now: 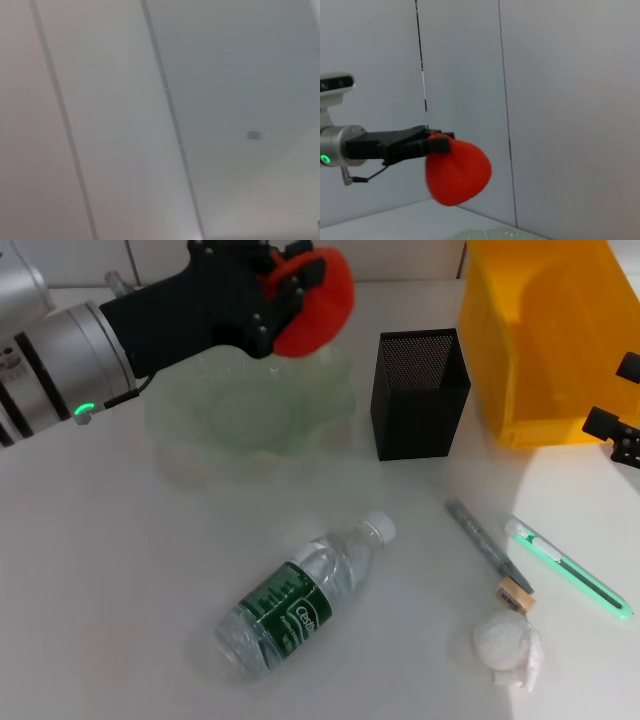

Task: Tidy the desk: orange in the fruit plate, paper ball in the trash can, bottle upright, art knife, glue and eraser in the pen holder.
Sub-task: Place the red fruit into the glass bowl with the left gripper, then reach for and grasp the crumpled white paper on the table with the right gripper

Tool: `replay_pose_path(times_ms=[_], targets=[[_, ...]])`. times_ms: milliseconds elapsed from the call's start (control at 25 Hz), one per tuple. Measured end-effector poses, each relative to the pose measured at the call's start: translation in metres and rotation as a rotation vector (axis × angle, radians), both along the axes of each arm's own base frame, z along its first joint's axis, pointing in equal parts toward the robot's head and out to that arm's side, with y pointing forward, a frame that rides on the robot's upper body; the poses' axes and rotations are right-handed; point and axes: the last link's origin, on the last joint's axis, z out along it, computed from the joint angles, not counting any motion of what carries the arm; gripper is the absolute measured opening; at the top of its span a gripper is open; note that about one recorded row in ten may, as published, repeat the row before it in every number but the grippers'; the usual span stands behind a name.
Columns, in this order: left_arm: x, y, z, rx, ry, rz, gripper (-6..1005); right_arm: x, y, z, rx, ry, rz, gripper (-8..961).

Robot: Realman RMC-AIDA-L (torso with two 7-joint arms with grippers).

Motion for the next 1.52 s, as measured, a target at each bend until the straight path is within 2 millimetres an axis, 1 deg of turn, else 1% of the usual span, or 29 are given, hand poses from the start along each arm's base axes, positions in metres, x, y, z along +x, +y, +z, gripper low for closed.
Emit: replay_pose_path(times_ms=[40, 80, 200, 320, 440, 480, 520, 560, 640, 800, 960, 1000, 1040, 1080, 1200, 1240, 1280, 1400, 1440, 1480, 1520], targets=[[-0.011, 0.017, -0.004, 0.05, 0.008, 0.101, 145, 0.0, -0.001, -0.001, -0.003, 0.007, -0.003, 777], [-0.011, 0.017, -0.004, 0.05, 0.008, 0.101, 151, 0.0, -0.001, -0.001, -0.003, 0.007, -0.003, 777], [-0.024, 0.032, -0.013, 0.076, 0.024, 0.191, 169, 0.0, -0.005, -0.002, -0.007, 0.023, -0.003, 775], [-0.037, 0.041, -0.021, 0.098, 0.052, 0.246, 187, -0.002, -0.011, -0.003, -0.013, 0.043, 0.01, 774], [-0.048, 0.04, -0.026, 0.129, 0.07, 0.261, 206, -0.002, -0.015, -0.001, -0.011, 0.062, 0.012, 773], [-0.048, 0.04, -0.026, 0.129, 0.07, 0.261, 212, -0.002, -0.015, -0.001, -0.011, 0.062, 0.012, 773], [-0.058, 0.039, -0.027, 0.16, 0.039, 0.294, 218, -0.002, -0.017, 0.0, -0.007, 0.071, 0.016, 773], [-0.058, 0.039, -0.027, 0.16, 0.039, 0.294, 224, -0.002, -0.017, 0.0, -0.007, 0.071, 0.016, 772], [-0.066, 0.037, -0.028, 0.183, 0.026, 0.318, 236, -0.001, -0.019, 0.002, -0.01, 0.079, 0.009, 771], [-0.068, 0.036, -0.03, 0.183, 0.034, 0.319, 260, 0.001, -0.018, 0.003, -0.017, 0.088, -0.017, 770], [-0.069, 0.032, -0.032, 0.167, 0.028, 0.317, 447, 0.004, -0.019, 0.009, -0.031, 0.099, -0.044, 769], [-0.065, 0.026, -0.033, 0.119, -0.02, 0.308, 494, 0.004, -0.019, 0.012, -0.039, 0.099, -0.05, 768], [-0.061, 0.019, -0.034, 0.071, -0.054, 0.276, 529, 0.001, -0.018, 0.022, -0.068, 0.093, -0.066, 768], [-0.061, 0.019, -0.034, 0.071, -0.054, 0.276, 563, 0.001, -0.018, 0.022, -0.068, 0.093, -0.066, 767], [-0.055, -0.001, -0.037, -0.044, -0.071, 0.181, 667, -0.008, -0.019, 0.041, -0.145, 0.024, -0.09, 766], [-0.054, -0.016, -0.041, -0.153, -0.048, 0.118, 702, -0.019, -0.019, 0.053, -0.25, -0.11, -0.117, 766], [-0.054, -0.016, -0.041, -0.153, -0.048, 0.118, 734, -0.019, -0.019, 0.053, -0.25, -0.11, -0.117, 766], [-0.056, -0.039, -0.044, -0.321, -0.02, 0.061, 832, -0.037, -0.016, 0.065, -0.427, -0.34, -0.197, 764], [-0.06, -0.049, -0.044, -0.377, -0.012, 0.052, 864, -0.055, -0.011, 0.07, -0.522, -0.475, -0.242, 764], [-0.06, -0.049, -0.044, -0.377, -0.012, 0.052, 864, -0.055, -0.011, 0.07, -0.522, -0.475, -0.242, 764], [-0.064, -0.054, -0.044, -0.402, -0.004, 0.052, 864, -0.071, -0.006, 0.066, -0.599, -0.59, -0.263, 763]])
